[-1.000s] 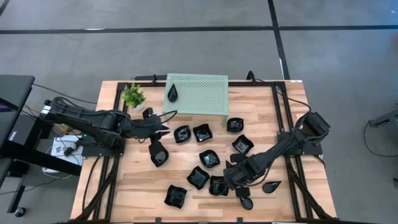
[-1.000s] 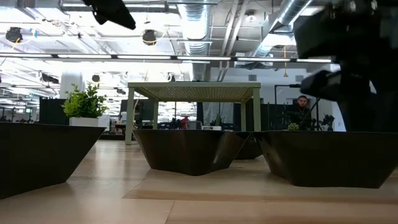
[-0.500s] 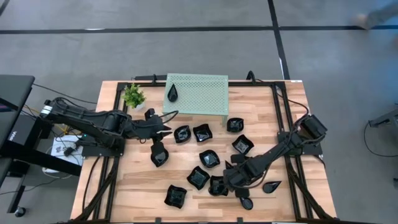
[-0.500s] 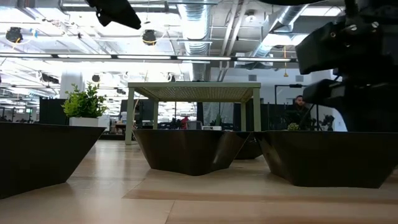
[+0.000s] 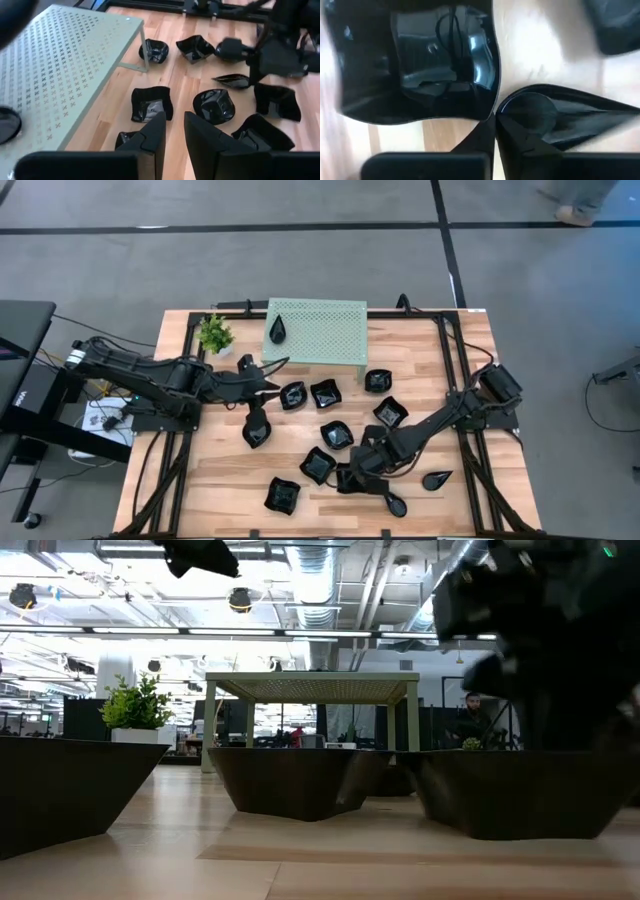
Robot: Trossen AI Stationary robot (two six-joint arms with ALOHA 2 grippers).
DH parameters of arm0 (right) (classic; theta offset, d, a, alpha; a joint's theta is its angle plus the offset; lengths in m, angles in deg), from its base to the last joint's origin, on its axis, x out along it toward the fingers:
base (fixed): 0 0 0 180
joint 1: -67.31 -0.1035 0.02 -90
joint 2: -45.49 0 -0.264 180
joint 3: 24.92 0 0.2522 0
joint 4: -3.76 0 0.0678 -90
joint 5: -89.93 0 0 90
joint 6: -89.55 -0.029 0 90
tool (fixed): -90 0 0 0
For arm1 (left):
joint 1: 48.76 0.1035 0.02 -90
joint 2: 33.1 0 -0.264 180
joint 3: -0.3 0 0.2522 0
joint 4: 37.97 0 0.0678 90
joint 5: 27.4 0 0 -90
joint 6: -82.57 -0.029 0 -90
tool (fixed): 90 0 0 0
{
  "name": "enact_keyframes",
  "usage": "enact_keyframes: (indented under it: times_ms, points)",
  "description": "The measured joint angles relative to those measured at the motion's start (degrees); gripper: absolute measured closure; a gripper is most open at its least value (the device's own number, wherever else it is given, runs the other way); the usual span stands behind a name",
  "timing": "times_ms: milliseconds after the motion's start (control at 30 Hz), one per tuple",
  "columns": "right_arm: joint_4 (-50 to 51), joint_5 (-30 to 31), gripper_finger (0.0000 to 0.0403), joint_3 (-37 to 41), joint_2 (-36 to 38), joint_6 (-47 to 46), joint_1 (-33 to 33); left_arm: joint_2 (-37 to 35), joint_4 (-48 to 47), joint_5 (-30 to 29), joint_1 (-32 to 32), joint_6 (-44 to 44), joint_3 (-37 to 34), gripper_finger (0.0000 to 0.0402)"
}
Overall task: Pick & Place Mini shaped plates
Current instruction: Stack the drop shaped plate on top of the other drop shaped plate on the shelf
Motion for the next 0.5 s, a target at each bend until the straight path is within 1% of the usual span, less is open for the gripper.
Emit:
enact_keyframes:
  times_ms: [100,200,267,367,500]
  points:
    - [4.46,2.23,0.0398,-4.12,0.02,1.83,0.86,1.86,3.18,3.32,-0.15,-4.29,0.00,0.0330]
    - [6.98,5.66,0.0399,-8.13,0.07,3.20,2.38,5.13,7.75,10.33,-0.26,-9.53,0.00,0.0330]
    - [7.41,6.78,0.0401,-9.71,0.07,5.09,3.60,7.84,10.63,14.24,-0.46,-12.63,0.00,0.0330]
    - [5.45,10.04,0.0399,-10.58,0.07,7.00,5.31,12.03,14.24,16.42,-0.57,-15.29,0.02,0.0330]
    - [2.02,13.82,0.0401,-10.59,0.09,7.64,7.37,17.74,15.90,16.34,-0.52,-19.32,0.01,0.0330]
